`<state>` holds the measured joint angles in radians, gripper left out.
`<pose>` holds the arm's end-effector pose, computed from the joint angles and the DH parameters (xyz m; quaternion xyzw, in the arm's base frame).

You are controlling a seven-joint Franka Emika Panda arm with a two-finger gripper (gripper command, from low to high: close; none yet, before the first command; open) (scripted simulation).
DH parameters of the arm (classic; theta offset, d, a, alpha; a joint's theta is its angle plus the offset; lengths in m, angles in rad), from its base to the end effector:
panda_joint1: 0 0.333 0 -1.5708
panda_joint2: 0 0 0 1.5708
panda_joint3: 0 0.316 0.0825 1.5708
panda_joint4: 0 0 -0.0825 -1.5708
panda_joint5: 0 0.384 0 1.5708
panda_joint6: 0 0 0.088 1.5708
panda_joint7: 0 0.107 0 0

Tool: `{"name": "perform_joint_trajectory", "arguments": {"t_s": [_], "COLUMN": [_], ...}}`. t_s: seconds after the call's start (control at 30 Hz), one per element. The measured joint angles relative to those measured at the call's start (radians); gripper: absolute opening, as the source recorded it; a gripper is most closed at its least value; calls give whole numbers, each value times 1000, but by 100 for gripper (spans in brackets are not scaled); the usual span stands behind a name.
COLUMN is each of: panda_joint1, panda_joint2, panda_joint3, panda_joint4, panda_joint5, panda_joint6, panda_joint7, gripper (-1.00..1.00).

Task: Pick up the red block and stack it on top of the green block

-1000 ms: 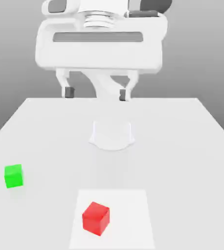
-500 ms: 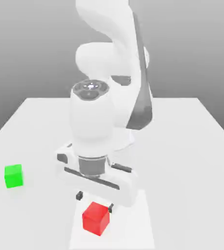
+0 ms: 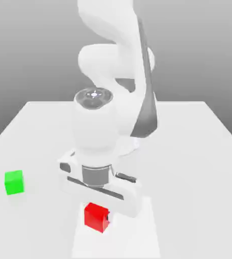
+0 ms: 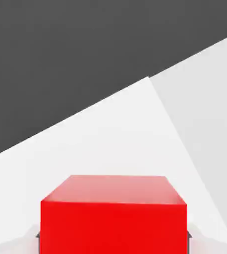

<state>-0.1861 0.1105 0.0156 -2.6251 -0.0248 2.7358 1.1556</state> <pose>0.4262 -0.0722 0.2108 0.7950 -0.6065 0.0020 0.0035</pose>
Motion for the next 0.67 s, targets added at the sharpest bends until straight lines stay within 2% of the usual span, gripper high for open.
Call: {"name": "perform_joint_trajectory", "arguments": {"t_s": [0.37,0.57,0.6,0.67], "panda_joint1": [-465,-489,-499,-499], "panda_joint2": [-175,-6,20,20], "panda_joint3": [-247,-220,-207,-207], "panda_joint4": [-99,-99,-98,-98], "panda_joint5": [-19,99,112,112], "panda_joint6": [-74,91,114,114], "panda_joint7": [-310,-422,-431,-431], "gripper": [-100,-100,100,100]}}
